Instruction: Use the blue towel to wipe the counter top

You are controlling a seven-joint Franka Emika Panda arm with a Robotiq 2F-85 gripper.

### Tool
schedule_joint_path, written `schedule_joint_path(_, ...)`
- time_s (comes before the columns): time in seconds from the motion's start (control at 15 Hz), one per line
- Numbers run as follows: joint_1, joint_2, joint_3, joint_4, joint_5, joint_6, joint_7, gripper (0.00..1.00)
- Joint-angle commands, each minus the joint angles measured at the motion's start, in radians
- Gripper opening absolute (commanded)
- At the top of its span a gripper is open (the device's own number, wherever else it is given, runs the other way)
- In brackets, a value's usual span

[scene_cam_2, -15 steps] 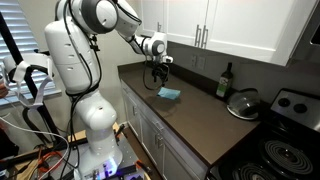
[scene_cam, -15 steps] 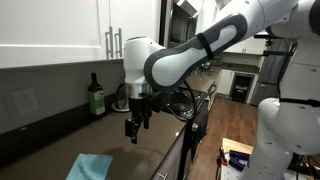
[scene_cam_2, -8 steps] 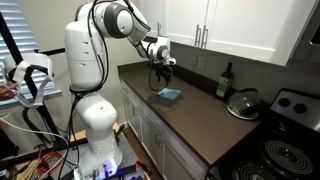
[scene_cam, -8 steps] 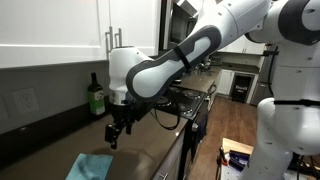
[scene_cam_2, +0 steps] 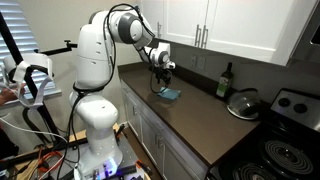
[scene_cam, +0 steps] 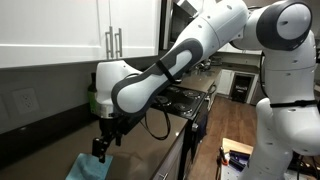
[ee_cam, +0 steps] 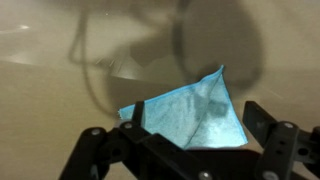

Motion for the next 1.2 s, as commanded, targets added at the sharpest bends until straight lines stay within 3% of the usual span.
schedule_joint_path(0.0, 0.036, 0.080, -0.023, 0.068, -0.034, 0.018, -0.001, 1.00)
schedule_joint_path(0.4, 0.097, 0.182, -0.079, 0.154, -0.130, 0.067, 0.015, 1.00)
schedule_joint_path(0.73, 0.098, 0.183, -0.080, 0.150, -0.105, 0.056, -0.003, 1.00)
schedule_joint_path(1.13, 0.101, 0.232, -0.110, 0.167, -0.119, 0.155, 0.012, 1.00)
